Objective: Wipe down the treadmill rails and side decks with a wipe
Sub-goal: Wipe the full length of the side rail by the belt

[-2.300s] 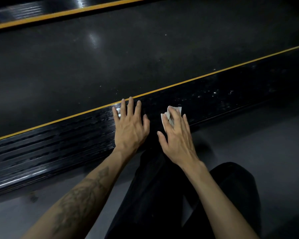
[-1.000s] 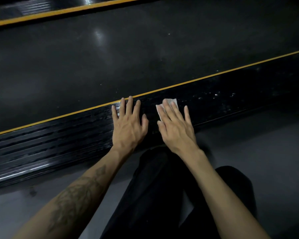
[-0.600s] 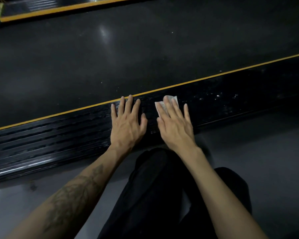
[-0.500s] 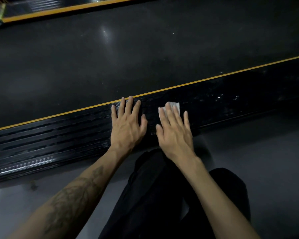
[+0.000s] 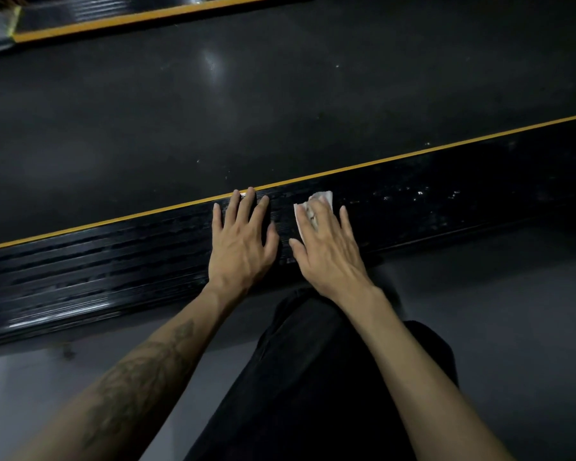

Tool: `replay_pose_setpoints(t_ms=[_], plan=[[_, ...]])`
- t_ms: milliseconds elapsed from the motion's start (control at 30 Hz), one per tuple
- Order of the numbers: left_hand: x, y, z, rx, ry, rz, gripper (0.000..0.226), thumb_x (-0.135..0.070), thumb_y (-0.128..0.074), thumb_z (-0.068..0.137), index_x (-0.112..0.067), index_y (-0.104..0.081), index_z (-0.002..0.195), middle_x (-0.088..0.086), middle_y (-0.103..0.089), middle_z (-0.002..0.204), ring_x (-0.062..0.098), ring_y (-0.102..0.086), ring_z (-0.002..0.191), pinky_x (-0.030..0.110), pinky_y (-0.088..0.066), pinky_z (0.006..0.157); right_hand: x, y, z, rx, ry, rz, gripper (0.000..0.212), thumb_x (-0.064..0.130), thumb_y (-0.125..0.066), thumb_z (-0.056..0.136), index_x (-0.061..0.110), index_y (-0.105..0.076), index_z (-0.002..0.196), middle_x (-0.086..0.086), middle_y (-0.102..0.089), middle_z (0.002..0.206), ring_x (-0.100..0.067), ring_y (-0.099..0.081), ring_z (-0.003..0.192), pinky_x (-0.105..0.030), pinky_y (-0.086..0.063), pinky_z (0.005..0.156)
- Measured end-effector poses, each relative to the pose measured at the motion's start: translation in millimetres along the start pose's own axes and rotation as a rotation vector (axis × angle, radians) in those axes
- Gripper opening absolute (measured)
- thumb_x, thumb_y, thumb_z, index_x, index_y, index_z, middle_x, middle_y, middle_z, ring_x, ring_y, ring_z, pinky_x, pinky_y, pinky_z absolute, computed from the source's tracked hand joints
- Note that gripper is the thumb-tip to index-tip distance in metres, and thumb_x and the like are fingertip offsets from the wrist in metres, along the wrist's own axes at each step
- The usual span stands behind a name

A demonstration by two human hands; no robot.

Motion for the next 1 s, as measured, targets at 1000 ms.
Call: replay_pose_setpoints(t_ms=[1000], plan=[[-1, -1, 0, -0.021, 0.002, 0.028, 0.060, -0.044, -0.033, 0.100, -0.015, -0.050, 0.150, 0.012, -0.037, 0.164, 0.031, -0.024, 0.155, 0.060, -0.017, 0.125, 14, 1, -13, 0.039, -0.025, 0.050, 0.073, 0.044, -0.016, 0.097, 0.013, -0.025, 0.162, -0.007, -0.012, 0.171, -0.022, -0.006, 0.159, -0.044, 0.004, 0.128]])
Point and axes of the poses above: each hand's wrist, its own z-axis towards the middle knuckle, its own y-axis out of the back of the hand, x = y × z, the point moved 6 cm from there along z, towards the middle knuckle
